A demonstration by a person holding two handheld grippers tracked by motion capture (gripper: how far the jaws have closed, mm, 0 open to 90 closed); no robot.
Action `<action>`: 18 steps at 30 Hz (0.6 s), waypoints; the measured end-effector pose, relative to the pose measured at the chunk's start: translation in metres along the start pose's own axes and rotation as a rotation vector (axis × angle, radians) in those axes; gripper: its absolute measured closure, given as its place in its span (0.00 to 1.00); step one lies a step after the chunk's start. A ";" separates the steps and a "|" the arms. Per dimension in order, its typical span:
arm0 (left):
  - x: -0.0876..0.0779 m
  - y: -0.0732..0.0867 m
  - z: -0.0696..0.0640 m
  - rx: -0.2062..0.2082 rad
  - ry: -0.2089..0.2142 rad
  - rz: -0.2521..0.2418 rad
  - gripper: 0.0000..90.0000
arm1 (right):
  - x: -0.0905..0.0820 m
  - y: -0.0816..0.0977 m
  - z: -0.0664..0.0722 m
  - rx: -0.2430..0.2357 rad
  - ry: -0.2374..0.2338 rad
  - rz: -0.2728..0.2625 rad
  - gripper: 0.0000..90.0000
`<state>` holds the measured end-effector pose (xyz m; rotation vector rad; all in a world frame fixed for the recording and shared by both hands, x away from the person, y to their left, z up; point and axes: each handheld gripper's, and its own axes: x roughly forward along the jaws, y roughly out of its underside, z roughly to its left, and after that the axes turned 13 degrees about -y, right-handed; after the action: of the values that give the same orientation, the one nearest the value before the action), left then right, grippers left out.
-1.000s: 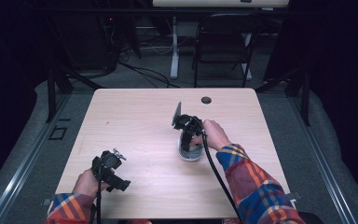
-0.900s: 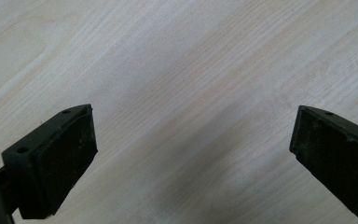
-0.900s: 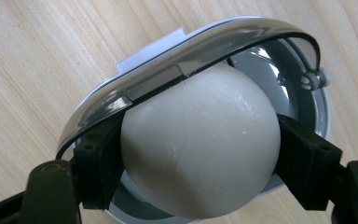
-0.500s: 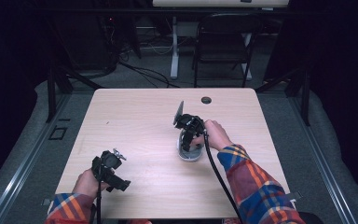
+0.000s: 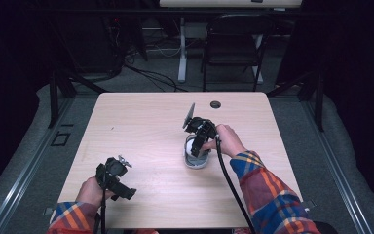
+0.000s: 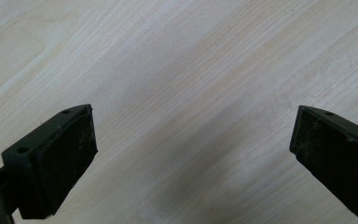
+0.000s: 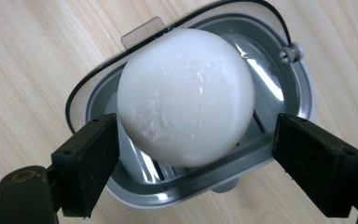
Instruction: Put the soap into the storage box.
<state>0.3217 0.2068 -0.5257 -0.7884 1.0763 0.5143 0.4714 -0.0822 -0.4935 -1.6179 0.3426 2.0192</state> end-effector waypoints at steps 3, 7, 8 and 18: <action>0.000 0.000 0.000 0.001 0.000 0.000 0.00 | -0.006 0.003 0.001 0.000 -0.008 -0.013 0.14; 0.000 0.000 0.000 0.001 0.001 0.000 0.00 | -0.015 0.010 0.005 0.000 -0.007 -0.044 0.09; 0.000 0.000 0.000 0.001 -0.001 0.000 0.00 | -0.017 0.012 0.006 0.000 -0.005 -0.048 0.09; 0.000 0.000 0.000 0.001 -0.001 0.001 0.00 | -0.036 0.033 0.010 0.009 0.010 -0.076 0.07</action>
<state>0.3217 0.2064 -0.5258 -0.7862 1.0758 0.5148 0.4502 -0.1132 -0.4603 -1.6119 0.2898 1.9507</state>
